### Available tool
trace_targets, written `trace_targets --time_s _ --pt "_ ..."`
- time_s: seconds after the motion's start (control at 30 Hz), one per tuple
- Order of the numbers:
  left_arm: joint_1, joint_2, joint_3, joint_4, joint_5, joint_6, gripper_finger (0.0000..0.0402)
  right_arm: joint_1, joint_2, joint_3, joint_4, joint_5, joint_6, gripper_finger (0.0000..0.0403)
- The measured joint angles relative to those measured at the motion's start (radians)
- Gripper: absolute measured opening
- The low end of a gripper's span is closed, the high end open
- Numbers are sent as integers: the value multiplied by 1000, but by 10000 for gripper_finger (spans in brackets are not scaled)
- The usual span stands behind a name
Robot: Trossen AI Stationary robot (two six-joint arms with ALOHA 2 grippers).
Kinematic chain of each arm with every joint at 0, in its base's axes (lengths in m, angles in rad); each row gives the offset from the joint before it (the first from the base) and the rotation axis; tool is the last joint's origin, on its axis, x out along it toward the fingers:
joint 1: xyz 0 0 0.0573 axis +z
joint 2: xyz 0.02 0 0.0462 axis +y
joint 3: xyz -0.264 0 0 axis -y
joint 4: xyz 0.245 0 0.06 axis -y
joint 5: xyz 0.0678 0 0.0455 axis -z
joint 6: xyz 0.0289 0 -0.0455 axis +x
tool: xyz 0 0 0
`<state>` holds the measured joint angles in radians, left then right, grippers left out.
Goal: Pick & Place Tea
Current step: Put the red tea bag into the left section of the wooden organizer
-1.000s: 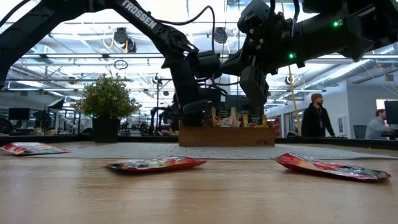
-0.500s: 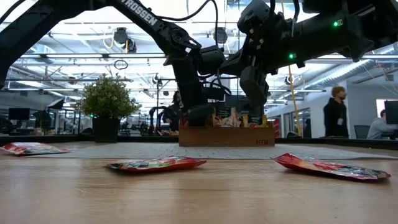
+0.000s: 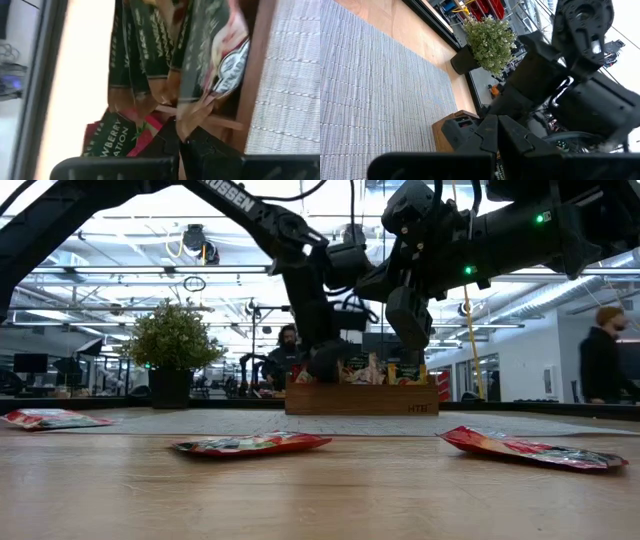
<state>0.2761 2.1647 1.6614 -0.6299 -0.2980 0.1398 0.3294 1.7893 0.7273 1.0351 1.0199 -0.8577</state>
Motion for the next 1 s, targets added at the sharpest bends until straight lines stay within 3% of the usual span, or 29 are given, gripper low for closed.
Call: trace_targets --time_s 0.13,0.27,0.37,0.47,0.6,0.8,0.9,1.0 --pt "-18 0 43 -33 -51 15 5 0 0 0 0 0 0 0" --pt "-38 0 115 -128 -66 4 25 3 0 0 -1 3 6 0" --pt "-57 -28 133 -165 -19 -11 35 19 0 0 -1 35 -6 0" --pt "-82 -104 80 -79 34 7 30 54 0 0 7 113 -58 0" --pt "-110 -258 -76 66 68 7 8 120 -22 0 10 254 -112 0" --pt "-170 -603 -480 422 124 -64 21 255 -107 -29 11 371 -78 0" --pt "-217 -776 -686 632 153 -96 32 352 -159 -72 12 359 11 0" --pt "-261 -922 -846 814 207 -126 38 463 -206 -101 7 279 82 0"
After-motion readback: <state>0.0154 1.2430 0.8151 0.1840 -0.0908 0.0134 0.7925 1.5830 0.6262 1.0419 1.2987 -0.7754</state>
